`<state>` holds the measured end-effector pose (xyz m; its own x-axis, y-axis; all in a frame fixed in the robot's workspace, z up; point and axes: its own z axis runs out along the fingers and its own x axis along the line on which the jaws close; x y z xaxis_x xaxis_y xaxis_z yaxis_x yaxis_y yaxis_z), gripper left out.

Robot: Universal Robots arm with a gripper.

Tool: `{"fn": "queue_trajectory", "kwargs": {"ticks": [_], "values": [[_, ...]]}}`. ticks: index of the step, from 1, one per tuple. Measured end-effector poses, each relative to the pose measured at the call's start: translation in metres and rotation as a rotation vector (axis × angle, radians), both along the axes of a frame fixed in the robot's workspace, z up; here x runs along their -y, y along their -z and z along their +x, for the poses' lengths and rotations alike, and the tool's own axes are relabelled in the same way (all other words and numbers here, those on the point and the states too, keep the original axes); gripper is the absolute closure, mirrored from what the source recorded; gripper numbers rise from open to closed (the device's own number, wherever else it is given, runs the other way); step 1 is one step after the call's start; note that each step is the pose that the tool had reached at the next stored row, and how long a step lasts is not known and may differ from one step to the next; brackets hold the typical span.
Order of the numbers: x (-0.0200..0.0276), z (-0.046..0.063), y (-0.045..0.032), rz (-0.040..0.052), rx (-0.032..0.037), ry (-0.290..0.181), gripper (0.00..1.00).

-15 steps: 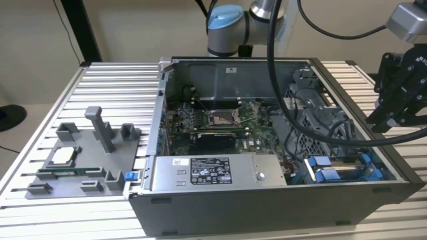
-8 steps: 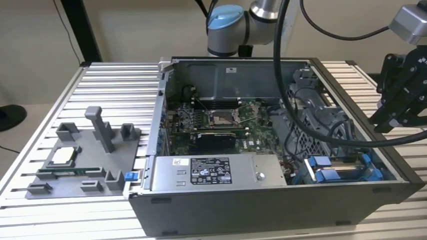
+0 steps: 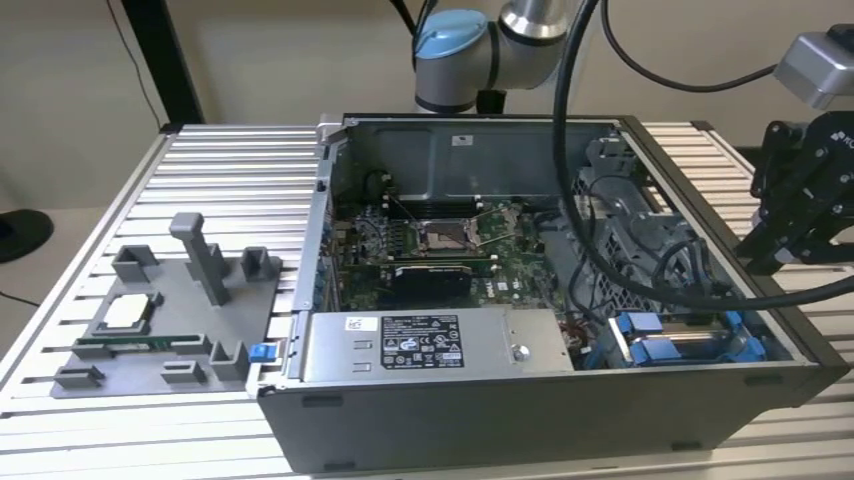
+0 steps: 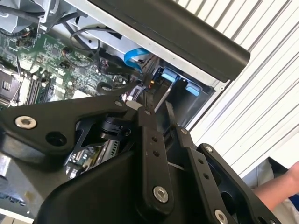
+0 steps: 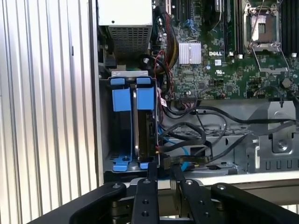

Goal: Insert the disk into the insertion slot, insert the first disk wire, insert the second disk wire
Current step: 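Insert the second disk wire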

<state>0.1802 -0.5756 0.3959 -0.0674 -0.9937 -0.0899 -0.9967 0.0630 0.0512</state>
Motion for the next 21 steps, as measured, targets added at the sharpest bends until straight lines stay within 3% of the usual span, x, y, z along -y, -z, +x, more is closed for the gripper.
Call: {"fn": "queue_trajectory", "kwargs": {"ticks": [16,21], "values": [[-0.0014,0.005,0.0233,0.0000,-0.0210,0.000,0.00],[-0.0016,0.006,0.0287,0.0001,-0.0240,0.000,0.00]]}}
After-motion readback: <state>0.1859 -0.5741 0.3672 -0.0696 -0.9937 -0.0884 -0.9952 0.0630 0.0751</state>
